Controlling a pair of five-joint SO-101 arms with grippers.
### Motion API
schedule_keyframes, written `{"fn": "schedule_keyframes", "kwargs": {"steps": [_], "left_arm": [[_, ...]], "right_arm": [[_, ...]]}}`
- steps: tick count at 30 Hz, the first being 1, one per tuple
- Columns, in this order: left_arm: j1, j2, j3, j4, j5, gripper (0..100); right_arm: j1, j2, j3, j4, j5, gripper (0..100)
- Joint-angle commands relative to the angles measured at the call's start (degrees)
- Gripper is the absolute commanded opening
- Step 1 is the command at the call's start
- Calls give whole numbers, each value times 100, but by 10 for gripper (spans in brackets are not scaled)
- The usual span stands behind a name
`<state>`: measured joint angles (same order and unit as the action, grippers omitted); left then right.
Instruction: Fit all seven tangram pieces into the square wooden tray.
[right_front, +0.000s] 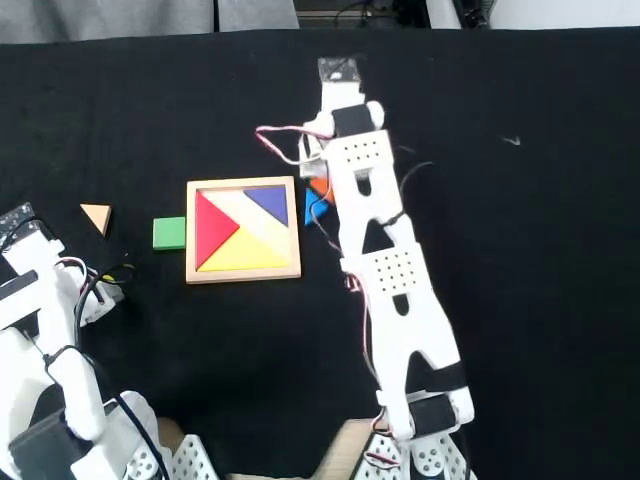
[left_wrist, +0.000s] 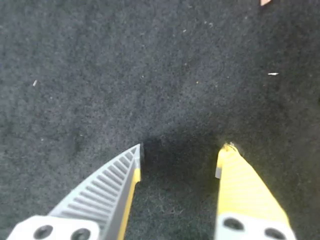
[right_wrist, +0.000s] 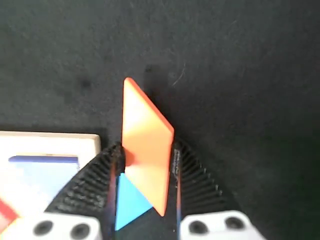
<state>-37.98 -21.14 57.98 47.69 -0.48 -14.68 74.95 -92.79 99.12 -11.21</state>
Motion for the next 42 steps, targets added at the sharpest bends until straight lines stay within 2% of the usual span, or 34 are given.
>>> {"fn": "schedule_keyframes", "kwargs": {"steps": [1,7,16,21,27,33,42], "left_arm": [[-22,-149,-40,-70,18,245],[-22,-149,-48,-70,18,245],[-22,-149,-48,-70,18,245],[-22,-149,-48,-70,18,245],[-22,-149,-48,-70,35,245],[-22,-149,-48,-70,35,246],[-22,-149,-57,-70,35,246]], "right_arm": [[-62,-875,-84,211,193,15],[-299,-1719,620,220,334,15],[-756,-4057,3969,202,9,15],[-1152,-4848,5675,97,9,16],[-1530,-5235,6835,-492,9,16],[-1521,-5279,7811,-1486,35,16],[-1644,-5279,8453,-2734,0,16]]}}
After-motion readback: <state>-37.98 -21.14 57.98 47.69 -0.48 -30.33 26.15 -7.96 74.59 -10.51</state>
